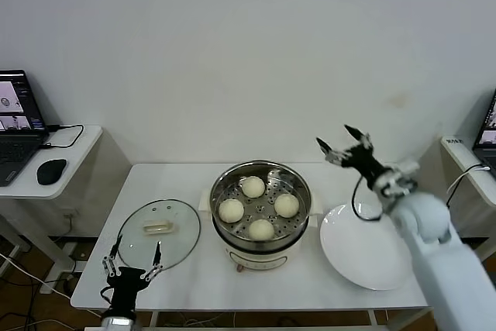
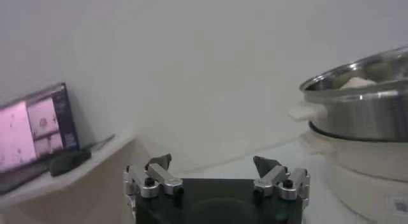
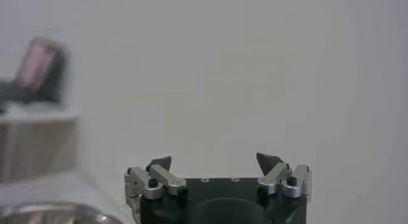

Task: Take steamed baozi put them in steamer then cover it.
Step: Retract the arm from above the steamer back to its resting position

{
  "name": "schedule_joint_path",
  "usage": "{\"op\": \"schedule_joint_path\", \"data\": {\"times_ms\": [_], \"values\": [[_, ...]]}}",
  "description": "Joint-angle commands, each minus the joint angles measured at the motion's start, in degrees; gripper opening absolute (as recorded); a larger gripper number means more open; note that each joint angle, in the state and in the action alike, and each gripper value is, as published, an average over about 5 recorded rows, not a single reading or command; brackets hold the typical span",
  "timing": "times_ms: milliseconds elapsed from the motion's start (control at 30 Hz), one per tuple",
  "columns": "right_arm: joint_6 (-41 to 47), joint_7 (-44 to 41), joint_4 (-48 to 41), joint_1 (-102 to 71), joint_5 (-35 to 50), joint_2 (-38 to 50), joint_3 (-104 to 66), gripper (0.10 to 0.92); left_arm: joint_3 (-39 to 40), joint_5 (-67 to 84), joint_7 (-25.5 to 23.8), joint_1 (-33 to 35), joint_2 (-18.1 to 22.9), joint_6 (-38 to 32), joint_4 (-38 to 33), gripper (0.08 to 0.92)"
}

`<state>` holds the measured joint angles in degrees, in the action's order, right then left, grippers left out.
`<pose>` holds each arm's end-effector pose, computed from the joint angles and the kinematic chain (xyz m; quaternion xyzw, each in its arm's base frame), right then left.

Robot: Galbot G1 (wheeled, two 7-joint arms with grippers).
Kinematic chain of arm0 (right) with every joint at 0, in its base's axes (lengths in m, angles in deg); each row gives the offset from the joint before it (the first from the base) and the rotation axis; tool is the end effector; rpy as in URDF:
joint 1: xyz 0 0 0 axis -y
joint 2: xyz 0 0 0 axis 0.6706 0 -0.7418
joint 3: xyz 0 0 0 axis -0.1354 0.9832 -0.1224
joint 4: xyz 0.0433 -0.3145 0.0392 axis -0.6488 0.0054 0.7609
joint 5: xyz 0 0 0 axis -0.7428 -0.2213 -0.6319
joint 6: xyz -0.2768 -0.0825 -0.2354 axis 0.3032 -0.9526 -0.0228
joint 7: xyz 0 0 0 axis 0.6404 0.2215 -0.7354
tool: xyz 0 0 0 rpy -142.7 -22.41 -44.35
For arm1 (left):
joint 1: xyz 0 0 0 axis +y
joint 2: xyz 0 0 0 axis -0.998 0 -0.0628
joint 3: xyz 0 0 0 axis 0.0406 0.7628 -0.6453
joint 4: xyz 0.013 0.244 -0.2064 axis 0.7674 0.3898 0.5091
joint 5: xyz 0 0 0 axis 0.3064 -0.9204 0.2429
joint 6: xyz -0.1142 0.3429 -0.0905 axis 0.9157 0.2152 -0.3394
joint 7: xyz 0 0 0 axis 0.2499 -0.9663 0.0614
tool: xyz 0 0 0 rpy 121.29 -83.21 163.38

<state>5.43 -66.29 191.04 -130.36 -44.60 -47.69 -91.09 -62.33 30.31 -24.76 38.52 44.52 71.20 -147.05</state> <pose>0.3686 -0.1201 -0.1897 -0.1745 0.9841 -0.0010 0.0334 0.1833 0.0697 -0.3200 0.0220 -0.9628 -0.2681 0.0254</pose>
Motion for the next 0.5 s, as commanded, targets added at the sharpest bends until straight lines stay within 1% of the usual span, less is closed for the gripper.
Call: {"op": "schedule_joint_path", "data": {"times_ms": [33, 100, 200, 333, 400, 500], "values": [[-7.14, 4.12, 7.8, -27.4, 0.93, -11.49, -19.65, 0.822, -0.21, -38.83, 1.59, -6.7, -3.02, 0.32, 6.39, 0.823], [-7.75, 3.99, 8.7, -28.57, 0.66, -11.63, -19.98, 0.823, 0.58, -44.83, 2.77, -8.14, -4.31, 1.0, 8.16, 0.823], [-8.63, 3.79, 9.77, -29.84, 0.06, -11.91, -20.13, 0.823, 2.63, -50.61, 3.71, -8.91, -7.33, 3.53, 9.57, 0.823], [-9.7, 3.11, 10.11, -30.52, -1.02, -13.08, -20.22, 0.823, 5.84, -57.3, 4.84, -10.65, -11.25, 10.19, 12.73, 0.823], [-10.15, 2.71, 10.36, -30.99, -1.6, -13.57, -20.08, 0.823, 6.87, -59.19, 5.84, -12.13, -12.2, 13.86, 14.88, 0.823], [-10.46, 2.4, 10.58, -31.28, -2.04, -14.03, -19.86, 0.823, 7.55, -60.24, 6.21, -13.88, -12.98, 17.44, 16.96, 0.823]]}}
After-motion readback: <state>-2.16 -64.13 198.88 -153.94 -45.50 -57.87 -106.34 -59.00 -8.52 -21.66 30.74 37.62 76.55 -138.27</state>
